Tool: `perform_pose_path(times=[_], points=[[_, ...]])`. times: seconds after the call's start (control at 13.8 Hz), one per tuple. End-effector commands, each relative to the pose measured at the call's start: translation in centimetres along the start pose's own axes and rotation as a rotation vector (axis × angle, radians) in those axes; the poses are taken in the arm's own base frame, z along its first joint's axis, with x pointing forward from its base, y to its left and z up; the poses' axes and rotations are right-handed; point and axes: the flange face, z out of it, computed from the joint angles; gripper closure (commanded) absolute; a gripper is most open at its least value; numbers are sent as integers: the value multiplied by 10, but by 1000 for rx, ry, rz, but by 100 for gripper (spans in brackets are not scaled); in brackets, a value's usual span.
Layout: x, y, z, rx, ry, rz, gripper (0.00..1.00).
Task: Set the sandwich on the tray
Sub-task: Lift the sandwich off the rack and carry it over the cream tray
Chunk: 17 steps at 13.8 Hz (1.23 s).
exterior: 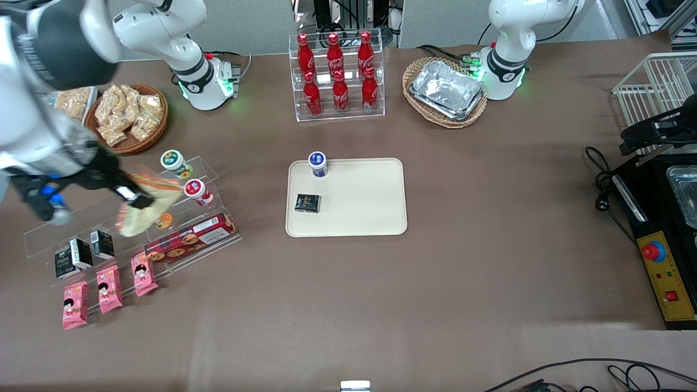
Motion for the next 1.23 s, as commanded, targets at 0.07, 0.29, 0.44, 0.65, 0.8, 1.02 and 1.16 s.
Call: perform_pose_path(times=[0.07, 0.29, 0.44, 0.65, 0.8, 1.02, 1.16], points=[[-56, -54, 16, 15, 8, 107, 70], [-110, -96, 43, 30, 9, 209, 70], [-133, -117, 68, 32, 21, 272, 70], [-164, -145, 107, 46, 6, 383, 70], [-188, -161, 139, 39, 7, 453, 70], [-221, -182, 195, 39, 37, 548, 70], [-232, -191, 230, 49, 50, 619, 70]])
